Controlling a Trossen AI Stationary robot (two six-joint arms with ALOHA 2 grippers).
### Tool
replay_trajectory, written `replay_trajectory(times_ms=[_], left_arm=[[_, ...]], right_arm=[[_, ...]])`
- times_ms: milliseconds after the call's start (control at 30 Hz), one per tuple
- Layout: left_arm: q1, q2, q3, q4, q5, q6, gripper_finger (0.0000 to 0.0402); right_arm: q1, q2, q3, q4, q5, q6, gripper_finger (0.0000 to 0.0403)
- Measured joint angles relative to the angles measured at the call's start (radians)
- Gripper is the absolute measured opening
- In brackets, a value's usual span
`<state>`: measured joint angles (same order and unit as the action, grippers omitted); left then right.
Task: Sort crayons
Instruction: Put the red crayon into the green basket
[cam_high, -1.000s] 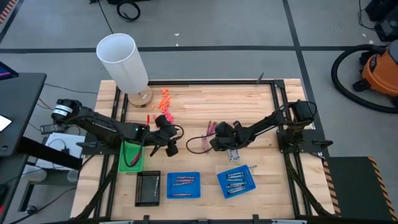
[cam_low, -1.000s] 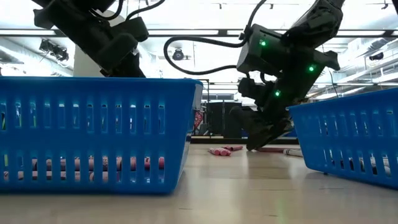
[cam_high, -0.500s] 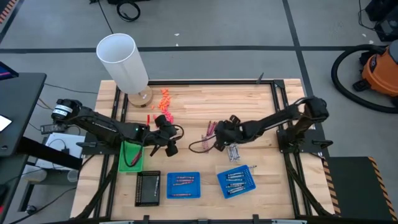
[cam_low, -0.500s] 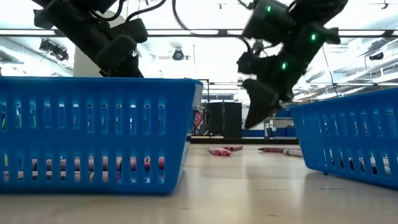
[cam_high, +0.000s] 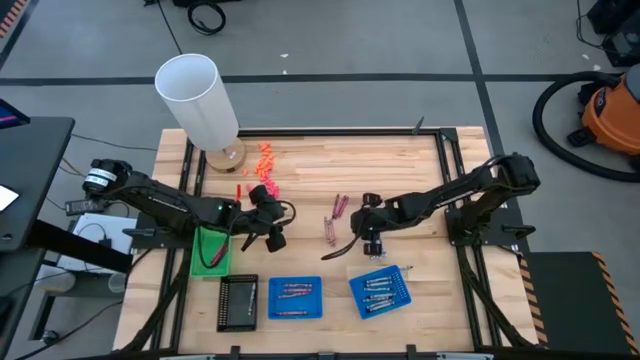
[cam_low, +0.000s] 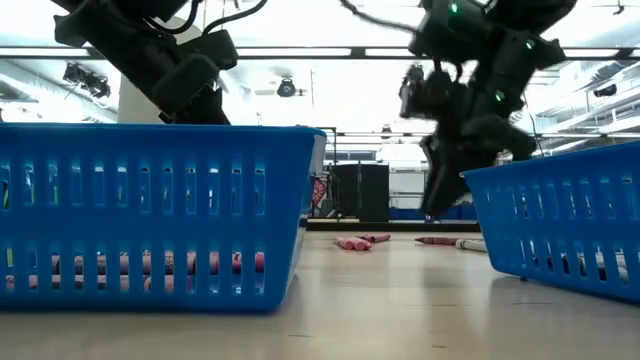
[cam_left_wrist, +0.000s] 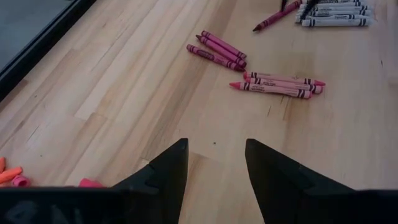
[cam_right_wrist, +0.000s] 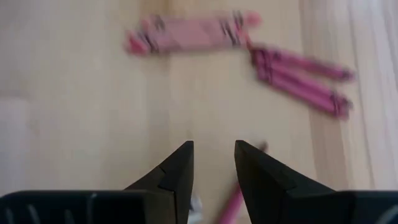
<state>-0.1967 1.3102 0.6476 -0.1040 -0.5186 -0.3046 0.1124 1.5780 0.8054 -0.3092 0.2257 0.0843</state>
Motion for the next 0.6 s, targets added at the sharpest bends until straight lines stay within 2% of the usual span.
replay_trajectory(times_ms=[300, 600], left_arm=[[0.000, 0.000, 0.000, 0.000, 0.000, 0.000, 0.0172], [0.000, 0.000, 0.000, 0.000, 0.001, 0.002, 0.0172]], right_arm=[[-0.032, 0.000, -0.077, 0.028, 0.042, 0.119, 0.0127], [-0.032, -0.005, -0.149, 0.085, 0.040, 0.179, 0.0125]])
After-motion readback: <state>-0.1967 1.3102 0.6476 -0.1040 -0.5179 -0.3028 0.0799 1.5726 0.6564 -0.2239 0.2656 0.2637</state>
